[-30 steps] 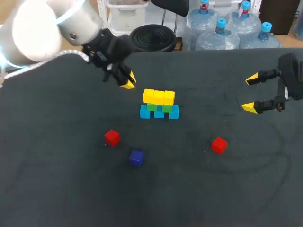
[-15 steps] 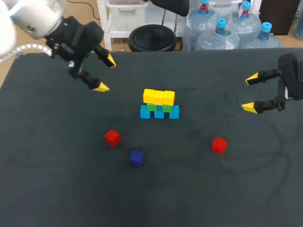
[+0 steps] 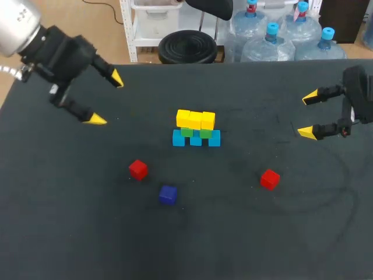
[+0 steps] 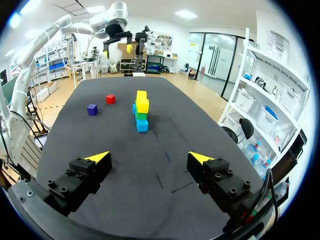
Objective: Place the blue cubes, place green cubes on the blue cubes, place the yellow cubes on the green cubes, then place the red cubes on the yellow cubes, and place purple cube on the red cubes.
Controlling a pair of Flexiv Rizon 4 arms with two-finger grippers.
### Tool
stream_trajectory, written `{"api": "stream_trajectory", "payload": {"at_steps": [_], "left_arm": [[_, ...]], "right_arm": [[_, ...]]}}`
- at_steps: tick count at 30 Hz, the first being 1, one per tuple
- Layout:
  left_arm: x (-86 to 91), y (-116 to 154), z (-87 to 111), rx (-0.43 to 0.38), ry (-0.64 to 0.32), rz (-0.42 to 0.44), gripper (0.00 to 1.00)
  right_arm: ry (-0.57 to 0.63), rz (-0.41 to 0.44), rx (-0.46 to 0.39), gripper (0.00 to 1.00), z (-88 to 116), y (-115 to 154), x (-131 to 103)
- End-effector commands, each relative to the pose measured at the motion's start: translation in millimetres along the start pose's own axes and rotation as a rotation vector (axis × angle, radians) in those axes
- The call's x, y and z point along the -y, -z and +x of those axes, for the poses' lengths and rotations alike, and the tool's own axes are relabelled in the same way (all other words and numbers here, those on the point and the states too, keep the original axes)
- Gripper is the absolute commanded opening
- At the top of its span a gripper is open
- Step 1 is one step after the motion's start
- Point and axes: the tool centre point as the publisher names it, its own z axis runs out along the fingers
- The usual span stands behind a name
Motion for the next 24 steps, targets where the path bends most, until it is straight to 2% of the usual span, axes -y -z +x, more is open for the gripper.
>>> {"api": "stream_trajectory", "payload": {"at_steps": [1, 5, 12, 17, 24], "left_arm": [[12.2, 1.1, 8.9, 0.014, -0.080, 0.035, 1.00], [28.2, -7.7, 13.2, 0.017, -0.151, 0.089, 1.00], [53.3, -34.6, 27.3, -0.008, -0.172, 0.149, 1.00], [58.1, -54.9, 31.5, -0.028, -0.124, 0.153, 1.00], [65.0, -81.6, 31.9, -0.049, -0.114, 0.139, 1.00]], "right_arm": [[0.001, 0.001, 0.003, 1.00, 0.3, -0.8, 0.0], [0.001, 0.001, 0.003, 1.00, 0.3, -0.8, 0.0], [0.001, 0.001, 0.003, 1.00, 0.3, -0.8, 0.0], [0.001, 0.001, 0.003, 1.00, 0.3, -0.8, 0.0], [0.001, 0.001, 0.003, 1.00, 0.3, -0.8, 0.0]]}}
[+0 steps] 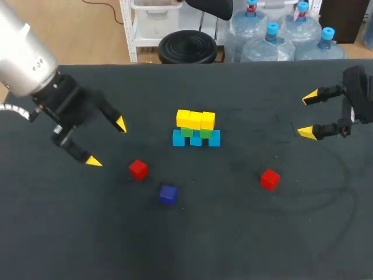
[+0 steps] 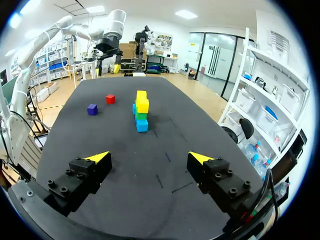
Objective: Place the blue cubes, place green cubes on the blue cubes, place the yellow cubes on the green cubes, then place the red cubes on the yellow cubes, and place purple cube on the red cubes.
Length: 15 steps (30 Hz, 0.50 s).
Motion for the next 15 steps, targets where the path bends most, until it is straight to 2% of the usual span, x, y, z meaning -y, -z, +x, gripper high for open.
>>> {"api": "stream_trajectory", "payload": {"at_steps": [1, 9, 15], "left_arm": [[1.7, -20.1, -2.3, -0.015, 0.009, -0.002, 1.00], [0.7, -39.1, -3.9, -0.017, 0.004, 0.017, 1.00], [-5.8, -50.1, 3.6, -0.015, 0.001, 0.035, 1.00]], "right_arm": [[0.001, 0.001, 0.002, 1.00, 0.4, -0.8, 0.0], [0.001, 0.001, 0.002, 1.00, 0.4, -0.8, 0.0], [0.001, 0.001, 0.002, 1.00, 0.4, -0.8, 0.0]]}}
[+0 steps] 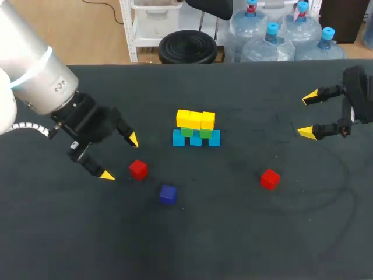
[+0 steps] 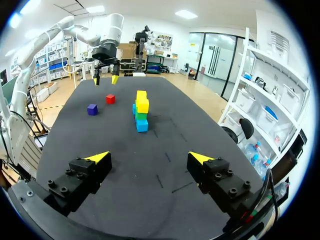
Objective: Place the blue cubes, place green cubes on the blue cubes, place the yellow cubes on the green cubes, then place the red cubes on the yellow cubes, and place purple cube on the red cubes.
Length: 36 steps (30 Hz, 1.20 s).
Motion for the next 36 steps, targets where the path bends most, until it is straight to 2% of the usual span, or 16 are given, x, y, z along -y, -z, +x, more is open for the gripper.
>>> {"api": "stream_trajectory", "payload": {"at_steps": [1, 14, 24, 30, 36], "left_arm": [[-11.1, -10.6, 7.5, -0.004, -0.008, 0.025, 1.00], [-30.1, -29.1, 19.6, -0.006, -0.026, 0.056, 1.00], [-24.9, -35.7, 18.7, -0.012, -0.037, 0.102, 1.00], [-22.2, -40.3, 21.4, -0.018, -0.014, 0.112, 0.90], [-21.9, -45.5, 21.5, -0.022, -0.004, 0.121, 0.88]], "right_arm": [[0.001, 0.001, 0.002, 1.00, 0.4, -0.8, 0.0], [0.001, 0.001, 0.002, 1.00, 0.4, -0.8, 0.0], [0.001, 0.001, 0.002, 1.00, 0.4, -0.8, 0.0], [0.001, 0.001, 0.002, 1.00, 0.4, -0.8, 0.0], [0.001, 0.001, 0.002, 1.00, 0.4, -0.8, 0.0]]}}
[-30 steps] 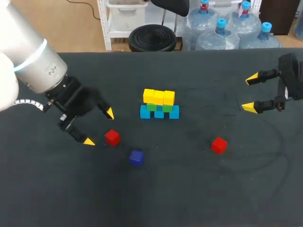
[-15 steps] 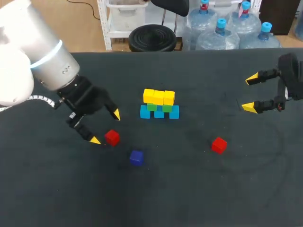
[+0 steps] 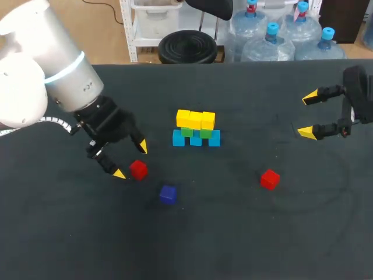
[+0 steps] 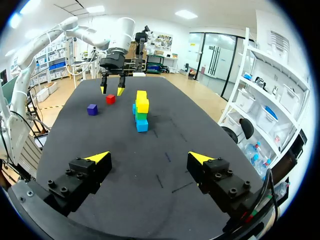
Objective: Place the blue cubes, place green cubes on the blue cubes, place the yellow cubes on the green cubes, then place the red cubes on the yellow cubes, and place purple cube on the red cubes.
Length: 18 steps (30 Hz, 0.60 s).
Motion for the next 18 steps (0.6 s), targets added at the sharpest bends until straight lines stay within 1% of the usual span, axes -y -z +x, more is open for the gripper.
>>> {"api": "stream_trajectory", "payload": {"at_steps": [1, 7, 10, 11, 12, 15, 16, 18], "left_arm": [[-3.7, -4.2, 0.3, -0.005, 0.004, 0.011, 0.87], [-6.3, -7.2, -2.6, -0.004, 0.005, 0.014, 0.82], [-8.4, -8.1, -3.8, -0.004, 0.003, 0.014, 0.77], [-8.9, -8.4, -4.1, -0.004, 0.002, 0.014, 0.74], [-9.3, -8.8, -4.3, -0.003, 0.001, 0.014, 0.69], [-10.0, -9.3, -4.5, -0.005, -0.002, 0.015, 0.58], [-10.2, -9.5, -4.4, -0.006, -0.002, 0.015, 0.51], [-10.4, -9.7, -4.2, -0.007, -0.001, 0.015, 0.47]], "right_arm": [[0.001, 0.001, 0.002, 1.00, 0.5, -0.8, 0.0], [0.001, 0.001, 0.002, 1.00, 0.5, -0.8, 0.0], [0.001, 0.001, 0.002, 1.00, 0.5, -0.8, 0.0], [0.001, 0.001, 0.002, 1.00, 0.5, -0.8, 0.0], [0.001, 0.001, 0.002, 1.00, 0.5, -0.8, 0.0], [0.001, 0.001, 0.002, 1.00, 0.5, -0.8, 0.0], [0.001, 0.001, 0.002, 1.00, 0.5, -0.8, 0.0], [0.001, 0.001, 0.002, 1.00, 0.5, -0.8, 0.0]]}}
